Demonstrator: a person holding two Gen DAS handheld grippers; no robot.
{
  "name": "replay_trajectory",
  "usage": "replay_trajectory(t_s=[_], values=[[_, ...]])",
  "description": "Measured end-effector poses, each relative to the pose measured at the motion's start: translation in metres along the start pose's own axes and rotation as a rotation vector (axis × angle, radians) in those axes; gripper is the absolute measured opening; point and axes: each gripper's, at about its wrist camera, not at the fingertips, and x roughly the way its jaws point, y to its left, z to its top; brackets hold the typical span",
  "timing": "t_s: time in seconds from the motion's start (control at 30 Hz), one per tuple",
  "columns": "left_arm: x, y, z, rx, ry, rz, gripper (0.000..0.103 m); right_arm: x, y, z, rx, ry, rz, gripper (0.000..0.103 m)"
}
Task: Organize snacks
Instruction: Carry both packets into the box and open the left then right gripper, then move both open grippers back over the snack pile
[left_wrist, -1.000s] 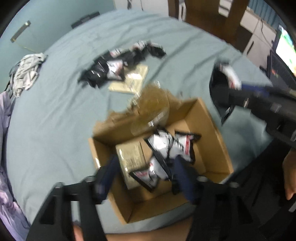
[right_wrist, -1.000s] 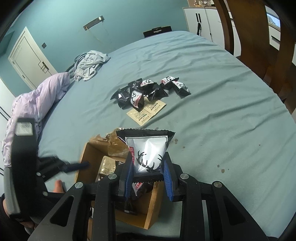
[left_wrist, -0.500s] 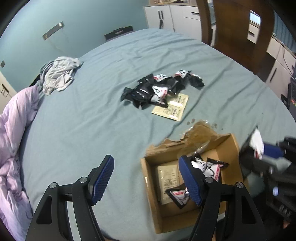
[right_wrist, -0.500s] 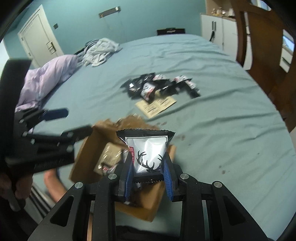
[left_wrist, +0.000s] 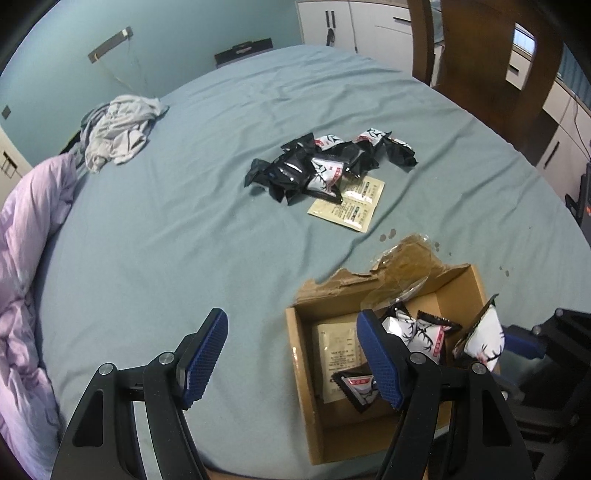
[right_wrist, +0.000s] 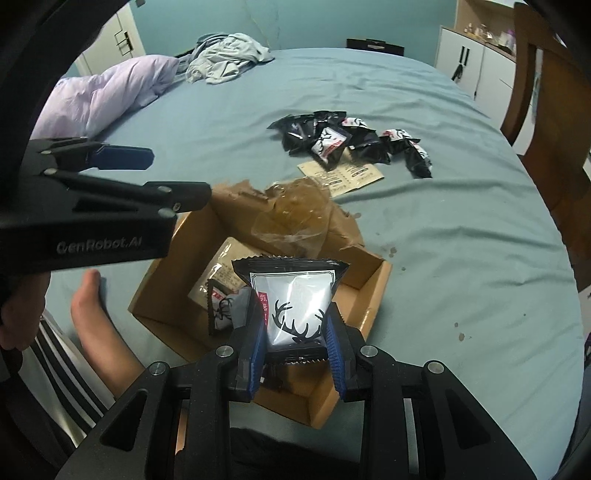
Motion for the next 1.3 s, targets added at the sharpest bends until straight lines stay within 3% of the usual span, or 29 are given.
replay_trajectory(t_s=[0.1, 0.27, 0.33, 0.43, 0.67, 1.03, 1.3], values=[[0.003, 0.005, 0.000, -0.023, 0.015, -0.012, 0.073, -0.001, -0.002, 0.000, 0.016, -0.012, 0.010, 0.029], [0.004, 0.008, -0.001, -0.047, 0.029, -0.036, 0.073, -0.005, -0.011, -0.003, 0.072, -0.030, 0.063, 0.039], [0.004, 0.007, -0.001, -0.044, 0.025, -0.031, 0.073, -0.007, -0.014, -0.003, 0.083, -0.046, 0.058, 0.054], [0.003, 0.006, -0.001, -0.042, 0.021, -0.030, 0.073, -0.015, -0.018, -0.005, 0.107, -0.084, 0.043, 0.062], [0.002, 0.005, -0.001, -0.036, 0.022, -0.033, 0.073, -0.032, -0.021, -0.010, 0.135, -0.181, -0.061, 0.065], [-0.010, 0.002, 0.002, -0.012, -0.026, -0.008, 0.073, -0.043, -0.040, -0.004, 0.207, -0.209, -0.080, 0.066], [-0.007, 0.001, 0.009, -0.028, -0.018, -0.031, 0.073, -0.052, -0.059, 0.005, 0.265, -0.248, -0.163, 0.066]])
